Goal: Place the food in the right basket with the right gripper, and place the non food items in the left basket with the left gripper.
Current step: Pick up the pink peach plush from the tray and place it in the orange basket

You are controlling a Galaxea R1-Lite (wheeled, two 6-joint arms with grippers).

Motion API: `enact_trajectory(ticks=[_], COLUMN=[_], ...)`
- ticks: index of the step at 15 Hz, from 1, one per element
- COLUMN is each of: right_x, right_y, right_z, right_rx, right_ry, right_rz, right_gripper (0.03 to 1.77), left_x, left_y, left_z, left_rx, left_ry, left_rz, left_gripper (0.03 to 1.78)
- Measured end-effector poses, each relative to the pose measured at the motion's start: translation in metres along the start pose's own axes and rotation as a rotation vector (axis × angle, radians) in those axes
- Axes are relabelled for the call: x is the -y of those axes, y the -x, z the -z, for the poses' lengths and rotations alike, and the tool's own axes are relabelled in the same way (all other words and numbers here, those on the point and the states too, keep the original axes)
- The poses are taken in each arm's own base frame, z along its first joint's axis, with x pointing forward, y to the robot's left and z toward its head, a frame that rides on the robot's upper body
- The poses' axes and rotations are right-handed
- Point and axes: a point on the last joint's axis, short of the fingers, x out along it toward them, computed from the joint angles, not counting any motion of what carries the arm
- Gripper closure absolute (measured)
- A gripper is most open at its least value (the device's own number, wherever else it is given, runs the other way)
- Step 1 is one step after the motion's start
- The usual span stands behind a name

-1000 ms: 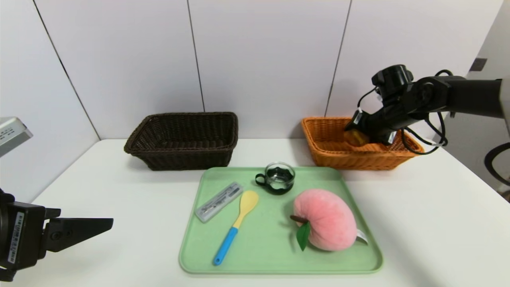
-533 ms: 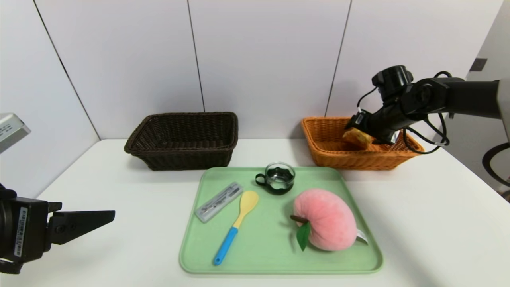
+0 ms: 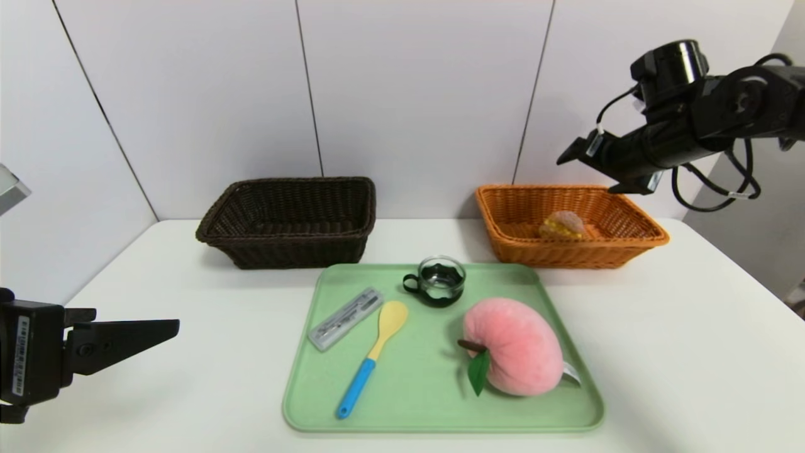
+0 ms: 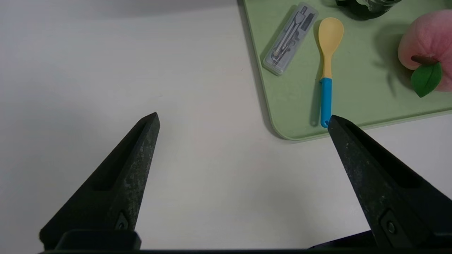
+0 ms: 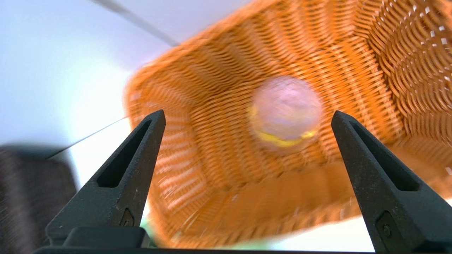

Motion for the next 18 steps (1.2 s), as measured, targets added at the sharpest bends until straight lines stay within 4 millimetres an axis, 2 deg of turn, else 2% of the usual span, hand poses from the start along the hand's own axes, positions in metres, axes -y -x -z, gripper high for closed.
enact_trajectory(ticks=[3,9,11,14,18], right_x=[-0.018,-0.041,-0.048,-0.057,-0.048], right_y=[0.055,0.123,0.143,0.173,0.185], right_z=[-0.001,0.026,0.043,0.083,0.123], right_rx=[0.041,-0.01,-0.071,-0.172,-0.246], right_ry=[0.048,0.137,0.185,0.3,0.416], right_rz=[-0.07,-0.162,-0.185,-0.196,-0.131], right_gripper=[0.14,0.11,0.11,0.11,0.11], left_x=[0.0,-0.001,-0.002,-0.003,-0.004], left_y=[0.003,0.007,0.011,0.018,0.019], left_z=[0.001,0.002,0.003,0.006,0.008], left_rx=[0.007,0.018,0.03,0.041,0.039], left_ry=[0.0,0.0,0.001,0.002,0.002], left_rz=[0.002,0.007,0.01,0.012,0.015], left_gripper=[0.12,0.12,0.12,0.12,0.12])
